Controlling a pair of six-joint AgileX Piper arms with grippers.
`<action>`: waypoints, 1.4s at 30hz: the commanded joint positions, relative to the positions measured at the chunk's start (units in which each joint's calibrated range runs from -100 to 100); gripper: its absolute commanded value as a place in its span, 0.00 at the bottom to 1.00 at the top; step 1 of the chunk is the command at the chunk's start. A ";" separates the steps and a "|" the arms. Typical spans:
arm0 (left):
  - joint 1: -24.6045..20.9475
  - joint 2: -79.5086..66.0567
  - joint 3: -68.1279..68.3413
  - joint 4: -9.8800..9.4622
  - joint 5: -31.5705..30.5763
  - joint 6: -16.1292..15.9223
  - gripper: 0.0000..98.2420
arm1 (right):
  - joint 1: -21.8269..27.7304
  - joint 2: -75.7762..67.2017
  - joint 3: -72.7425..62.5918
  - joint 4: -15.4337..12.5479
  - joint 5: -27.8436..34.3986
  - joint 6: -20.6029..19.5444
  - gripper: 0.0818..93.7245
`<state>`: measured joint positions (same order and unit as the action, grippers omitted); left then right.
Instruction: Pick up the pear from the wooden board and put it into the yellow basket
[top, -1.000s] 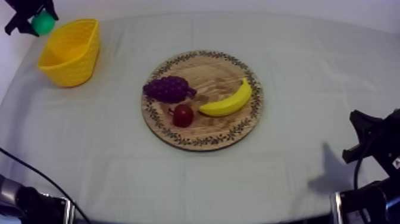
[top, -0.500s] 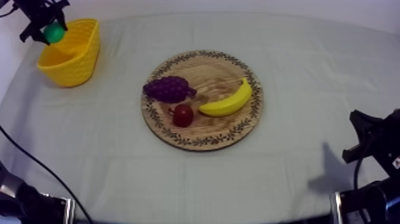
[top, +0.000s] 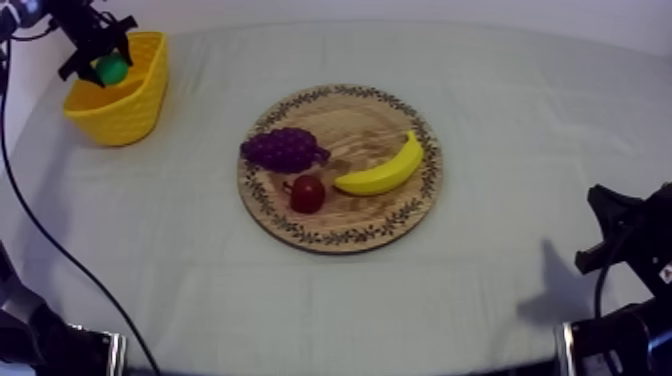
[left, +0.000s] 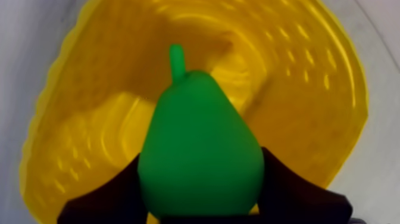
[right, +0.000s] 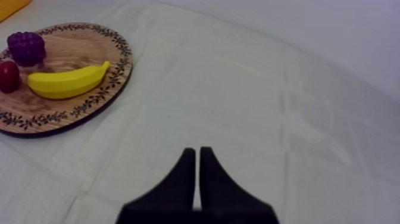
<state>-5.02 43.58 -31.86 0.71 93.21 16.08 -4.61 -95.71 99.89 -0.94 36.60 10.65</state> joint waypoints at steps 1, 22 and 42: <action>-0.03 0.43 -0.20 0.33 -0.35 -0.11 0.47 | 0.01 -0.04 0.00 -0.01 0.01 0.02 0.00; -0.07 -0.50 5.47 1.65 -6.96 -0.59 0.88 | 0.01 -0.04 0.00 -0.01 0.01 0.02 0.00; 0.55 -14.71 16.78 1.51 -8.89 -0.04 0.92 | 0.01 -0.04 0.00 -0.01 0.01 0.02 0.00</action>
<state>-4.54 30.99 -15.90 2.18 84.28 16.09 -4.61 -95.71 99.89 -0.94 36.60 10.63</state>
